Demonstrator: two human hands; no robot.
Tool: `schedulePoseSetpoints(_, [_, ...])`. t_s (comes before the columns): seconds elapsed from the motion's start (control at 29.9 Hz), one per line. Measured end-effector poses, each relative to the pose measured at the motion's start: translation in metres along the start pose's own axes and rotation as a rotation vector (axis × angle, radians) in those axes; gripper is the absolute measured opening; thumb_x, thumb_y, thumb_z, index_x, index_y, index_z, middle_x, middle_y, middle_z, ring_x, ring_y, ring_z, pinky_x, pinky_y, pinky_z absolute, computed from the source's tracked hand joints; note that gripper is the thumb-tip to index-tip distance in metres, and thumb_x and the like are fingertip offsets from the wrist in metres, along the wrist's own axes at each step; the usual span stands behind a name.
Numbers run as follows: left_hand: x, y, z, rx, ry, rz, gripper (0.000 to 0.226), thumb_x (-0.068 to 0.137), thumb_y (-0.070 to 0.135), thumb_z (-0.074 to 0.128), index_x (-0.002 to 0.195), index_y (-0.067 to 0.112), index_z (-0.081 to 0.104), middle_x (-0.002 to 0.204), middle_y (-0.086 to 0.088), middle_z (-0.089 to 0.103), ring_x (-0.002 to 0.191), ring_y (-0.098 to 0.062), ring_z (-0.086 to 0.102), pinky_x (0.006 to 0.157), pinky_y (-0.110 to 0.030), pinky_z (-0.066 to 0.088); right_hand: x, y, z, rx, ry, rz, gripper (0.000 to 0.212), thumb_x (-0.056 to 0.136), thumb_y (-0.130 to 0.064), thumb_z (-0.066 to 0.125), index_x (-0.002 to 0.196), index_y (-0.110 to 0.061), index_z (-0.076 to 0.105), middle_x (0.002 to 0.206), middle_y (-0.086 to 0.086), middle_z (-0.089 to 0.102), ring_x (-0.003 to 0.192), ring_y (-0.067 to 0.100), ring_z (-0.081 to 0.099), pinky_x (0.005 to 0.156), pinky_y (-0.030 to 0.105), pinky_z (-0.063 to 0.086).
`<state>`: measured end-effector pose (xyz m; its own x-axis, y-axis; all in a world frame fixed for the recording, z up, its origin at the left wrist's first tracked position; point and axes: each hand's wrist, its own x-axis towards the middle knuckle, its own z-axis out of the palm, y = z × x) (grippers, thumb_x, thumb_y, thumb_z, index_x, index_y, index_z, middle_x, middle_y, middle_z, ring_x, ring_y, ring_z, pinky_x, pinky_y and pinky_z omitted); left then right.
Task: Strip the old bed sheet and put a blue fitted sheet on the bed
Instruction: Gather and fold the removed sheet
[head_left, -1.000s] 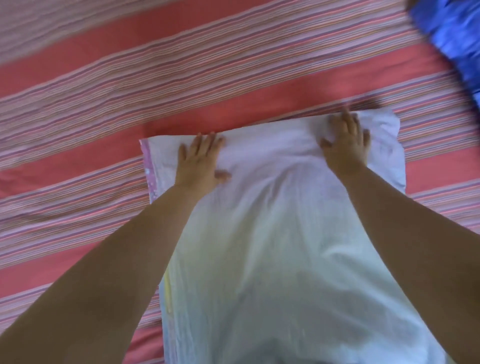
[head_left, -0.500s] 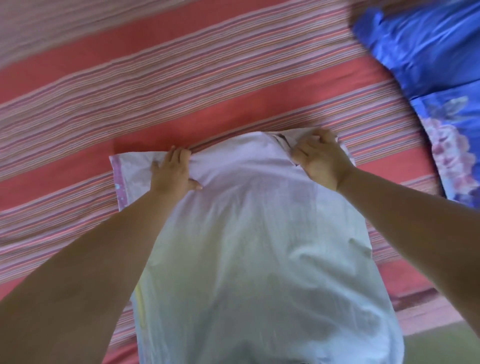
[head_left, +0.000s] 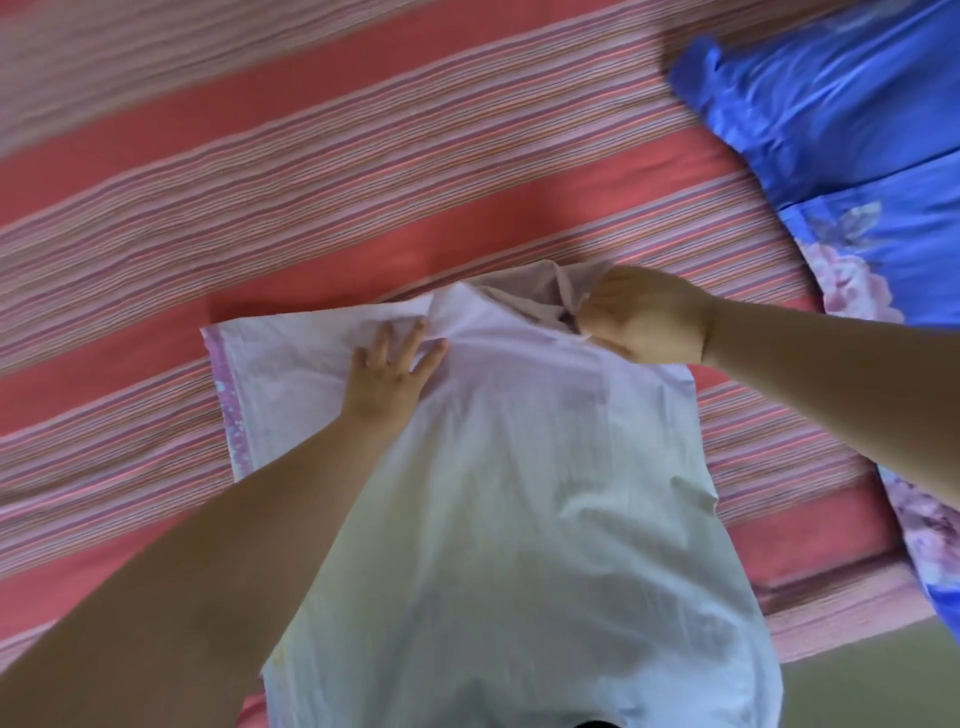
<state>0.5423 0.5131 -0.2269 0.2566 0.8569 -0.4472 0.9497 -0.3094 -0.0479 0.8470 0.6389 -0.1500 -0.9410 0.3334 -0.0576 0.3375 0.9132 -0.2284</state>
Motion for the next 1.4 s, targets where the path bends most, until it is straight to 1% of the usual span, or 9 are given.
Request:
schedulePoseSetpoints(0.1, [0.012, 0.004, 0.002, -0.112, -0.165, -0.104, 0.069, 0.094, 0.020, 0.048, 0.150, 0.039, 0.012, 0.160, -0.002, -0.006, 0.140, -0.049, 0.009, 0.096, -0.060, 0.038, 0.014, -0.027, 0.005, 0.123, -0.288, 0.038, 0.021, 0.076, -0.024, 0.069, 0.087, -0.022, 0.051, 0.056, 0.006, 0.056, 0.052, 0.030, 0.059, 0.049, 0.030, 0.050])
schedulePoseSetpoints(0.2, [0.023, -0.005, 0.003, -0.142, -0.235, -0.111, 0.074, 0.095, 0.014, 0.042, 0.146, 0.049, 0.001, 0.158, 0.008, -0.019, 0.141, -0.048, -0.002, 0.101, -0.057, 0.037, 0.025, -0.010, -0.013, 0.052, -0.685, 0.315, 0.041, 0.085, -0.053, 0.059, 0.112, -0.023, 0.062, 0.098, -0.003, 0.067, 0.102, 0.024, 0.062, 0.092, 0.033, 0.045])
schedulePoseSetpoints(0.3, [0.026, -0.007, 0.002, -0.154, -0.314, -0.110, 0.077, 0.097, 0.015, 0.042, 0.145, 0.052, -0.005, 0.156, 0.012, -0.024, 0.141, -0.048, -0.006, 0.106, -0.056, 0.031, 0.029, 0.046, -0.033, -0.274, -0.829, 0.587, 0.036, 0.097, -0.039, 0.039, 0.126, -0.023, 0.054, 0.127, -0.004, 0.060, 0.125, 0.016, 0.049, 0.115, 0.050, 0.013])
schedulePoseSetpoints(0.57, [0.027, -0.015, -0.004, -0.208, -0.353, -0.080, 0.107, 0.078, 0.034, 0.074, 0.145, 0.050, -0.009, 0.155, 0.012, -0.026, 0.142, -0.046, -0.005, 0.103, -0.058, 0.036, 0.023, 0.058, 0.001, -0.119, -0.609, 0.855, 0.059, 0.089, -0.065, 0.039, 0.124, -0.020, 0.056, 0.128, 0.007, 0.059, 0.124, 0.025, 0.049, 0.110, 0.048, 0.016])
schedulePoseSetpoints(0.77, [0.025, -0.009, 0.000, -0.296, -0.347, -0.121, 0.112, 0.065, 0.073, 0.065, 0.144, 0.050, -0.010, 0.154, 0.012, -0.027, 0.141, -0.047, -0.015, 0.104, -0.066, 0.030, 0.030, 0.030, 0.022, -0.043, 0.044, 1.260, 0.061, 0.080, -0.001, 0.049, 0.137, -0.019, 0.038, 0.142, 0.013, 0.034, 0.133, 0.033, 0.030, 0.112, 0.054, 0.018])
schedulePoseSetpoints(0.97, [0.011, 0.065, 0.009, -0.335, 0.031, -0.187, 0.084, 0.084, 0.046, 0.060, 0.151, 0.022, 0.016, 0.160, -0.009, 0.005, 0.144, -0.040, 0.011, 0.100, -0.073, 0.023, 0.056, -0.110, 0.108, 0.276, 0.087, 0.620, 0.056, 0.087, -0.036, 0.039, 0.137, -0.014, 0.048, 0.144, 0.012, 0.045, 0.133, 0.033, 0.042, 0.105, 0.052, 0.038])
schedulePoseSetpoints(1.07, [-0.029, 0.075, 0.047, -0.277, 0.048, -0.144, 0.068, 0.090, 0.048, 0.047, 0.149, 0.026, 0.023, 0.159, -0.008, 0.013, 0.146, -0.030, 0.013, 0.107, -0.067, 0.016, 0.031, -0.137, 0.140, 0.282, -0.107, 0.549, 0.064, 0.086, -0.042, 0.031, 0.143, -0.015, 0.039, 0.149, 0.006, 0.039, 0.140, 0.026, 0.033, 0.114, 0.045, 0.020])
schedulePoseSetpoints(1.24, [-0.120, 0.017, 0.092, -0.390, -0.048, -0.694, 0.078, 0.091, 0.062, 0.035, 0.151, 0.030, -0.002, 0.159, -0.007, -0.010, 0.147, -0.028, -0.008, 0.114, -0.054, -0.002, -0.073, -0.092, 0.141, 0.220, 0.007, 1.419, 0.064, 0.092, -0.031, 0.048, 0.150, -0.030, 0.022, 0.159, -0.003, 0.013, 0.146, 0.019, 0.012, 0.114, 0.051, 0.008])
schedulePoseSetpoints(1.4, [-0.182, 0.049, 0.090, -0.764, 0.017, -1.311, 0.100, 0.081, 0.059, 0.059, 0.152, 0.016, 0.004, 0.158, -0.012, 0.010, 0.142, -0.035, 0.017, 0.108, -0.059, 0.023, -0.121, -0.143, 0.127, 0.668, 0.318, 1.792, 0.054, 0.087, -0.043, 0.054, 0.131, -0.012, 0.043, 0.129, 0.018, 0.053, 0.119, 0.036, 0.048, 0.094, 0.042, 0.039])
